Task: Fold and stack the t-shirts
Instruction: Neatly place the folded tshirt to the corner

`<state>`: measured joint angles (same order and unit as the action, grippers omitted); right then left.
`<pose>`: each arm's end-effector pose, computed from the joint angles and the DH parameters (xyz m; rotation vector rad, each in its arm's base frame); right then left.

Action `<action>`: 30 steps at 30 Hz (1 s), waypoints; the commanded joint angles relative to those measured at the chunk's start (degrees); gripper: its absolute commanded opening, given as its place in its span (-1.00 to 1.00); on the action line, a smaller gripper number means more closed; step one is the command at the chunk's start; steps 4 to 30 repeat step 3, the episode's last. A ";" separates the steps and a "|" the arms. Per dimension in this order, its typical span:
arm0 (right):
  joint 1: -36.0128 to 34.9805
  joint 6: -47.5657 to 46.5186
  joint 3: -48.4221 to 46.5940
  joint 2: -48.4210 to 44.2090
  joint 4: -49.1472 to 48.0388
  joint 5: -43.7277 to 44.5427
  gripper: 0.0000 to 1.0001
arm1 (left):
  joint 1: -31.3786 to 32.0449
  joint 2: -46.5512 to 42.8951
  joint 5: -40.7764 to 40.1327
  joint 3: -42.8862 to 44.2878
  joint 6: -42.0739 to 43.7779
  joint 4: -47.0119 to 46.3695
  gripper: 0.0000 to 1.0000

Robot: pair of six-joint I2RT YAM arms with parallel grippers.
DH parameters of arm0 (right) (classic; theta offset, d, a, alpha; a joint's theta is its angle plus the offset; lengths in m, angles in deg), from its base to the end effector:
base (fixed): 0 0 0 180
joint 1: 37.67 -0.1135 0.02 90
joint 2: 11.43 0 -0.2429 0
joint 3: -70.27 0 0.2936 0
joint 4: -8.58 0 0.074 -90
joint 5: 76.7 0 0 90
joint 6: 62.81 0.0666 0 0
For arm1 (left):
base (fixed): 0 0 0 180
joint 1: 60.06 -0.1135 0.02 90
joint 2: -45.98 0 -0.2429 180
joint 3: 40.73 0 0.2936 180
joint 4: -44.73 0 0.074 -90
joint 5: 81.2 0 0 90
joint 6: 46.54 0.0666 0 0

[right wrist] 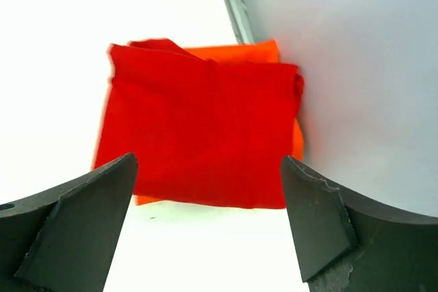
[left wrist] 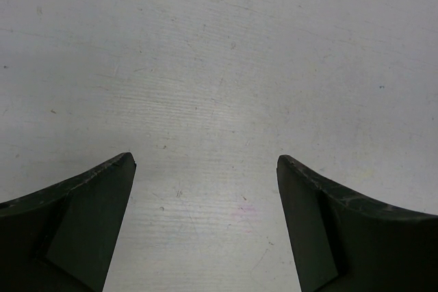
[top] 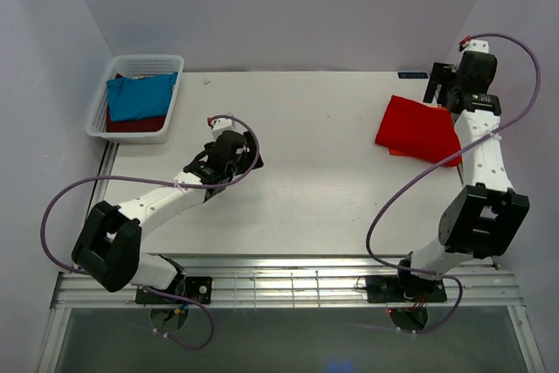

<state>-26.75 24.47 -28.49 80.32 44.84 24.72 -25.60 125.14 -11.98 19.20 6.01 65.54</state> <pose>0.4299 -0.0964 0.3241 0.2710 2.0717 -0.3522 0.3068 -0.1819 0.1677 -0.2477 2.2166 -0.2781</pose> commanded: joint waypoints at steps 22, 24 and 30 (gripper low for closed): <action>-5.19 2.10 3.47 -5.70 -2.59 -3.07 0.81 | 0.17 -2.69 -2.16 1.69 1.33 0.12 0.91; -5.19 2.10 3.47 -5.70 -2.59 -3.07 0.81 | 0.17 -2.69 -2.16 1.69 1.33 0.12 0.91; -5.19 2.10 3.47 -5.70 -2.59 -3.07 0.81 | 0.17 -2.69 -2.16 1.69 1.33 0.12 0.91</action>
